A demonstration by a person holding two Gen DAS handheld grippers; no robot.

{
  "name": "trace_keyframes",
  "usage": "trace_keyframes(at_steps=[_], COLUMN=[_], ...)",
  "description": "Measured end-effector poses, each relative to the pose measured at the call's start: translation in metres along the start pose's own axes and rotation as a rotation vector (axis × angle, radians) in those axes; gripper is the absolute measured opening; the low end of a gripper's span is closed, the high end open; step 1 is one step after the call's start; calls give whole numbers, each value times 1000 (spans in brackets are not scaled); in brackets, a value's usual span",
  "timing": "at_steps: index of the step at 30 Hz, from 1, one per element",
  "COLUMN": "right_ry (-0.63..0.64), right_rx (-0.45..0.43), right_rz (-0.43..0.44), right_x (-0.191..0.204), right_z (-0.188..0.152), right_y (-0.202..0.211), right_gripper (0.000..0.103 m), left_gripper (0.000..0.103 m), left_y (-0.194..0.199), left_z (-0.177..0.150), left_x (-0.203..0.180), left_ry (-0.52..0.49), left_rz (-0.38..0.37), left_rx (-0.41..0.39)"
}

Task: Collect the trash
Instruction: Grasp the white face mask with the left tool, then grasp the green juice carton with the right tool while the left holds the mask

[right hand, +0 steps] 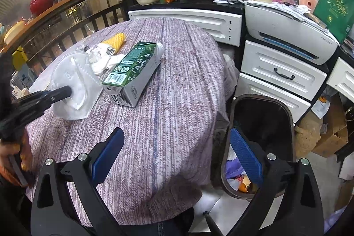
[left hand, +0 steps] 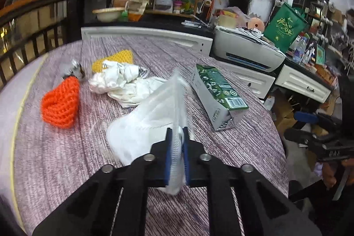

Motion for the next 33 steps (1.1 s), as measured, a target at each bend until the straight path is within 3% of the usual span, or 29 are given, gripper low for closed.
trace_keyframes(at_steps=[5,10,15,17,19,23,24,25,27,33], right_ry=[-7,-10,29,40,53,71,71,68,67,69], right_rx=[17,14,-2,12,35,64,71,79,75,43], right_rz=[42,88,68,40,20,-13,-23,-45,-64,-59], right_x=[16,44,66,72,77,83,82,80,76,67], right_z=[11,30,52,57,58,59,59,59,60,60], right_y=[-11,-22,-36,-49,-60,-76,-78,-81,-81,-68], right_gripper=[94,94,94,88,77,68,58,55,50,49], left_gripper=[4,4,4,4,4,4,4,4,4,4], left_y=[30,50,62,68,66,63,64,64,65,65], left_z=[-3,-7,-12,-10,-9,-6,-7,-7,-6,-11], left_x=[-15,-27,-40,-41,-39,-31,-30,-28,-25,-25], left_ry=[-40,-127,-187,-195,-193,-165,-160,-153,-131,-107], left_rz=[82,223,298,321,325,320,321,318,302,281], left_rx=[-93,-172,-228,-258,-246,-229,-228,-225,-219,-205])
Point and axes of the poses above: each gripper's, at about its wrist camera, not at the fingertips, and y roughly against the way its jaws point, x to its left, z to its top, the point moved 10 cm from there along -y, roughly the way its jaws point, and after that the axes turned 5 degrees about x, right-handed, at the moved point
